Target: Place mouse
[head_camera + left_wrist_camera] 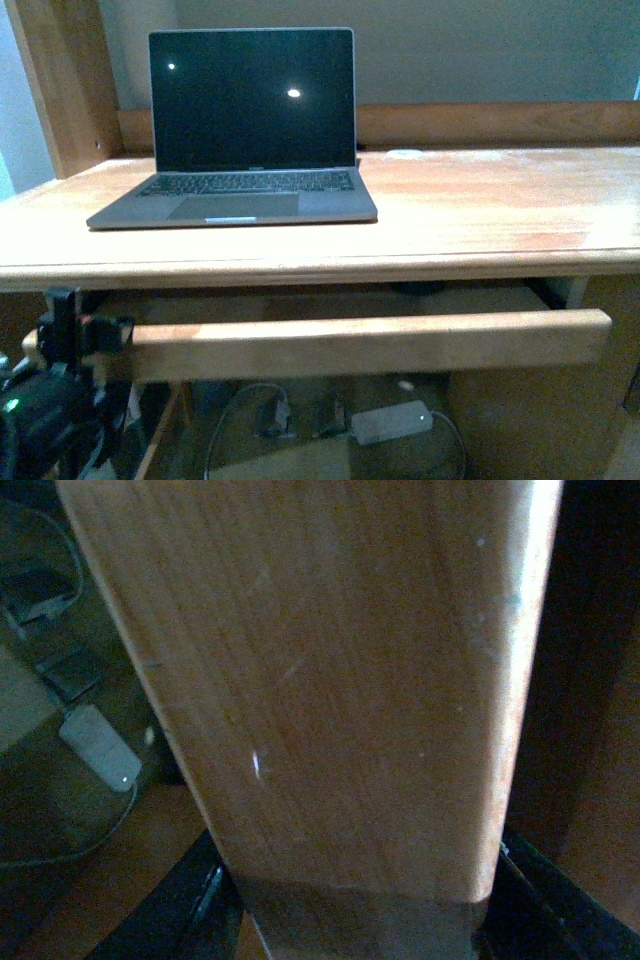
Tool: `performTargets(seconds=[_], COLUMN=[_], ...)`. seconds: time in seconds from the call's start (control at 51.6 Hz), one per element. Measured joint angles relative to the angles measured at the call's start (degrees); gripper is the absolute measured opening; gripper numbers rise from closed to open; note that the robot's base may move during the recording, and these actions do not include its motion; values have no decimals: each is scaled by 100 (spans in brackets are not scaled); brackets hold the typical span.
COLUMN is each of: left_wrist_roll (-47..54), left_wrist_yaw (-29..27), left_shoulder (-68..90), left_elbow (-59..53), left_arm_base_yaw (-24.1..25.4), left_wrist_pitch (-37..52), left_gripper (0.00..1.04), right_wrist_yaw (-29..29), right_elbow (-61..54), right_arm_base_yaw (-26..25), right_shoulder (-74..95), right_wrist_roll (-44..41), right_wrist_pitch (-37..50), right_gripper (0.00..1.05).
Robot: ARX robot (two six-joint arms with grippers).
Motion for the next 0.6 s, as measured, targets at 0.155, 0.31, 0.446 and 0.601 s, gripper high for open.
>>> performTargets(seconds=[0.155, 0.31, 0.446, 0.601], left_wrist_roll=[-9, -4, 52, 452], left_wrist_yaw=[153, 511, 1003, 428], left_shoulder=[-667, -1185, -1759, -2243], left_elbow=[-1021, -1698, -2299, -2446], left_arm_base_yaw=[66, 302, 730, 1130], left_wrist_pitch=[28, -24, -149, -544], left_gripper=[55, 54, 54, 70], right_wrist_yaw=[0, 0, 0, 0], right_elbow=[0, 0, 0, 0], right_arm_base_yaw=[0, 0, 0, 0], right_shoulder=[0, 0, 0, 0], right_wrist_roll=[0, 0, 0, 0], right_wrist_pitch=[0, 0, 0, 2], right_gripper=[98, 98, 98, 98])
